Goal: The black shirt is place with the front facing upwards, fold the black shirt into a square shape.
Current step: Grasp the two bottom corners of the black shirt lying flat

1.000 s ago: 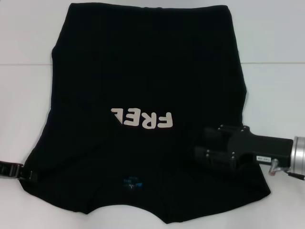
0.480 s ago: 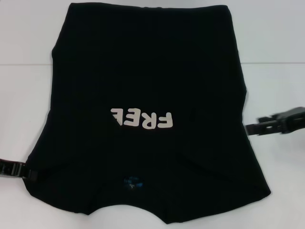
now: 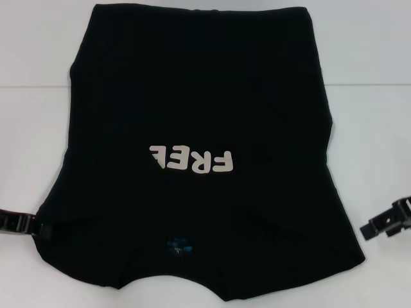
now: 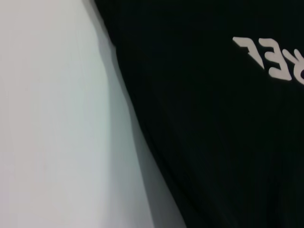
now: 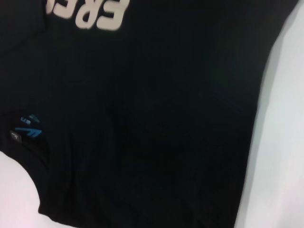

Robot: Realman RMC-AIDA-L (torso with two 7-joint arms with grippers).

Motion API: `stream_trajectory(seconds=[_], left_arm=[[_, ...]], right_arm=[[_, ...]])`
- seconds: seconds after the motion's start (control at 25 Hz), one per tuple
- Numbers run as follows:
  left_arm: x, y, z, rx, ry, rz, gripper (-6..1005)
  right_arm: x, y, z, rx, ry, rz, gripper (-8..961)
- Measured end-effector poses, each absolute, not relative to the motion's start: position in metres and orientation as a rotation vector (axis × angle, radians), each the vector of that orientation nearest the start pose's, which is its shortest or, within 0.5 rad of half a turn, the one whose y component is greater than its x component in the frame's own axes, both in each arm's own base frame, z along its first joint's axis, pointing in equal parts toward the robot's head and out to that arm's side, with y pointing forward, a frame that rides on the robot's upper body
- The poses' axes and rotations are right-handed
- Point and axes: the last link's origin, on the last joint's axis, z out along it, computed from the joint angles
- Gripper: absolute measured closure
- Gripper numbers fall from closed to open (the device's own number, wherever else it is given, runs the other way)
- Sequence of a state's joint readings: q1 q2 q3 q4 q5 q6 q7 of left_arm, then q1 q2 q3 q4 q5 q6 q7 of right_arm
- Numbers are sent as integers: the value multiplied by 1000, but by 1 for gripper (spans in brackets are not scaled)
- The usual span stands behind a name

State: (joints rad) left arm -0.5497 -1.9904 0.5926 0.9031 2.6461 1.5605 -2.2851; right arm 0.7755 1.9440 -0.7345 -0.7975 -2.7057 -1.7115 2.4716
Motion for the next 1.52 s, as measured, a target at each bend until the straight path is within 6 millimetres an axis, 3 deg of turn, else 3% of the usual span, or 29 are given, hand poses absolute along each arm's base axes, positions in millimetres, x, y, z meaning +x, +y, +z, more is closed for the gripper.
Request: stream_trajectory(seconds=[0.6,1.52], left_arm=[[-329,335,76,-2256,-1629,48,966],[-331,334,75,-2251,-1636,46,966]], right_arm=[[280,357,30,-2420,1743,-302,267],[278,355,18,-2437,1725,-320,268]])
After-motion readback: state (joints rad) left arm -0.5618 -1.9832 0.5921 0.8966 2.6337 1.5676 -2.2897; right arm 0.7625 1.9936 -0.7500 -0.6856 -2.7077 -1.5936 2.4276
